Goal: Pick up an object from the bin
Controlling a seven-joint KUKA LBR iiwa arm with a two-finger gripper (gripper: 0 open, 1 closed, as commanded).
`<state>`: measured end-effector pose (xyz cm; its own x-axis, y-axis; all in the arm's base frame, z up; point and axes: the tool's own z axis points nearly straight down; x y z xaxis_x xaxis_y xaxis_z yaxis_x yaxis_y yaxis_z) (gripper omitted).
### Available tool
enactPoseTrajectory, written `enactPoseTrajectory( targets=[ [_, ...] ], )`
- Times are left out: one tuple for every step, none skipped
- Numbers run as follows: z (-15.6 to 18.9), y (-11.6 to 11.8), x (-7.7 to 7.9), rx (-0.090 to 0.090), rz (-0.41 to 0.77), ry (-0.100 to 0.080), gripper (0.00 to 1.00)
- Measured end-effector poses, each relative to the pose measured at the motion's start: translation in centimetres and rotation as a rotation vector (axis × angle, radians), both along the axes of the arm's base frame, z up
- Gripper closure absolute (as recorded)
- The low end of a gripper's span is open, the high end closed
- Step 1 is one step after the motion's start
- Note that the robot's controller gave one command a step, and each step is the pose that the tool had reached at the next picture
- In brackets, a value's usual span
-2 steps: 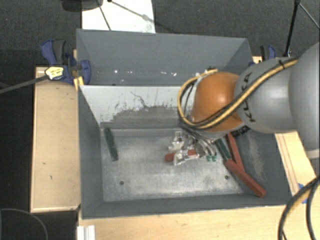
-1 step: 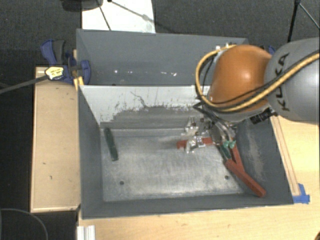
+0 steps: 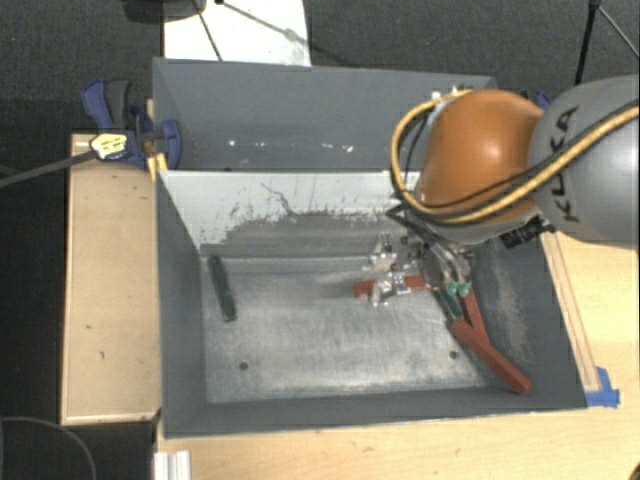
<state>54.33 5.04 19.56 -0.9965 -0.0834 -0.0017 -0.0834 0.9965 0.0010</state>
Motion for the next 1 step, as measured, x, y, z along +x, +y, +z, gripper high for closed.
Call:
enactPoseTrajectory(
  targets=[
    [2.42,-0.63,0.42,0.000,-0.003,0.001,1.00]
  ],
)
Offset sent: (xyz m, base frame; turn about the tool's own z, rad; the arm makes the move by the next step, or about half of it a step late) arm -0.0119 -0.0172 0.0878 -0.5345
